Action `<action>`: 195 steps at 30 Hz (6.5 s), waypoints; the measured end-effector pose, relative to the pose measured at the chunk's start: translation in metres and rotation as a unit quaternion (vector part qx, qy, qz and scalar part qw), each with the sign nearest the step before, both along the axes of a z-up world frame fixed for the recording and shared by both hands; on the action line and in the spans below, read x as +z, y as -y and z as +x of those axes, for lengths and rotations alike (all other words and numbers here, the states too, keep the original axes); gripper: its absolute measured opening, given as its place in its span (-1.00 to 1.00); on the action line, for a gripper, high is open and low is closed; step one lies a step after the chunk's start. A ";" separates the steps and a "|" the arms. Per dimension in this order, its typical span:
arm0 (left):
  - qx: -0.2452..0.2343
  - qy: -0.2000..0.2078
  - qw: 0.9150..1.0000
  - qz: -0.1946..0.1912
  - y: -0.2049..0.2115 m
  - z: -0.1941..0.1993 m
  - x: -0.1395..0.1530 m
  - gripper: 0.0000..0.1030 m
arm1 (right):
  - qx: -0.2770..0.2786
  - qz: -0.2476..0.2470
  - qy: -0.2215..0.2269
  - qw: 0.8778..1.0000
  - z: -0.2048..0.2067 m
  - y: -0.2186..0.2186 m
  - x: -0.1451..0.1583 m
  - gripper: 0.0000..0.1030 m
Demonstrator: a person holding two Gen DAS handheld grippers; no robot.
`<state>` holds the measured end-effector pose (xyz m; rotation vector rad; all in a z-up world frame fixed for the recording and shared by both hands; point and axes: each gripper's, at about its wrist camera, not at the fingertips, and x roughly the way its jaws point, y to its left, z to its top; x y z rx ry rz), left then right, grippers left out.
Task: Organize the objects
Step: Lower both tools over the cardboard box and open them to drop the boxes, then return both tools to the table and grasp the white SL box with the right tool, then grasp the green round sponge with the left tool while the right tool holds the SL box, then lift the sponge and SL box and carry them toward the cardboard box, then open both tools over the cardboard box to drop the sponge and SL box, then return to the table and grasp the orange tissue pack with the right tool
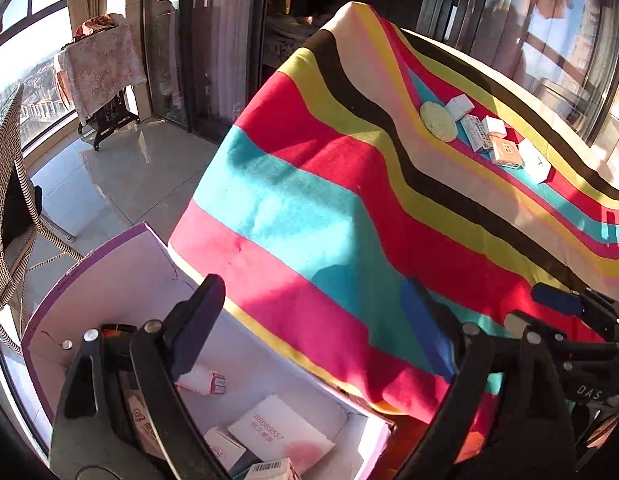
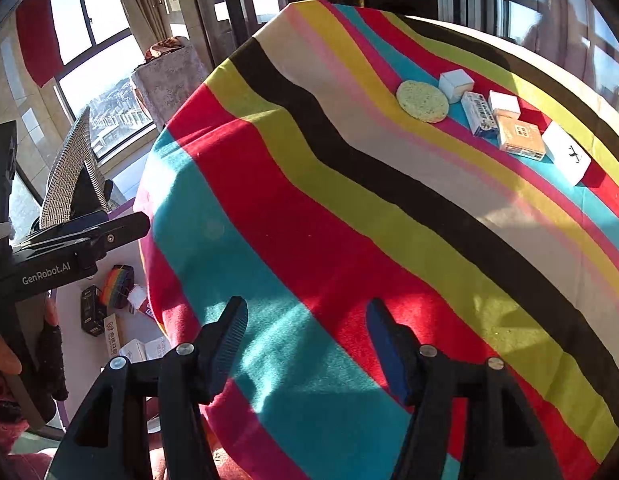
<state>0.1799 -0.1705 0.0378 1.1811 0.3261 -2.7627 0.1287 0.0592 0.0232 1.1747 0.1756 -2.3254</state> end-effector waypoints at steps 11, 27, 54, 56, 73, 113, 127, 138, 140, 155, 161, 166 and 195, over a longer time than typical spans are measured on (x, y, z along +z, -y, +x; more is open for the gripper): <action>-0.133 0.052 0.990 -0.015 -0.149 -0.177 -0.018 0.83 | -0.162 0.081 -0.025 0.983 -0.141 -0.162 -0.011 0.30; -0.155 0.058 0.986 -0.020 -0.177 -0.207 -0.036 0.99 | -0.037 0.198 -0.052 0.978 -0.309 -0.169 -0.021 0.42; -0.130 0.079 0.971 -0.183 -0.155 -0.302 -0.016 1.00 | -0.160 0.059 -0.028 0.985 -0.134 -0.192 -0.021 -0.16; -0.134 0.093 0.965 -0.204 -0.153 -0.323 -0.020 1.00 | -0.162 0.055 -0.027 0.985 -0.141 -0.192 -0.022 -0.16; -0.168 0.060 0.979 -0.100 -0.156 -0.220 -0.014 0.61 | -0.182 0.041 -0.020 0.982 -0.143 -0.200 -0.023 -0.16; -0.133 0.042 0.989 -0.055 -0.097 -0.017 -0.014 0.61 | -0.111 0.046 0.009 0.993 -0.017 -0.095 -0.007 -0.16; -0.104 0.013 0.993 -0.052 -0.065 0.021 -0.001 0.61 | -0.018 0.044 -0.015 0.999 0.035 -0.026 0.008 -0.17; -0.010 0.005 1.000 -0.028 0.007 0.070 -0.006 0.61 | 0.121 0.077 -0.040 0.989 0.083 0.060 0.007 -0.17; 0.017 0.012 0.999 -0.031 0.026 0.080 -0.012 0.61 | 0.154 0.079 -0.045 0.984 0.091 0.077 0.008 -0.16; 0.188 0.048 0.980 -0.047 0.125 0.113 -0.034 0.68 | 0.300 0.064 -0.015 0.952 0.119 0.180 -0.018 0.00; 0.188 0.031 0.981 -0.027 0.120 0.104 -0.032 0.79 | 0.214 -0.008 -0.002 0.977 0.082 0.131 -0.001 0.16; 0.103 0.019 0.994 -0.007 0.070 0.067 -0.023 0.79 | 0.084 -0.018 -0.008 0.996 0.037 0.063 0.007 0.22; -0.139 0.064 0.988 -0.037 -0.152 -0.174 -0.026 0.97 | -0.167 0.062 0.006 0.984 -0.257 -0.106 -0.021 0.63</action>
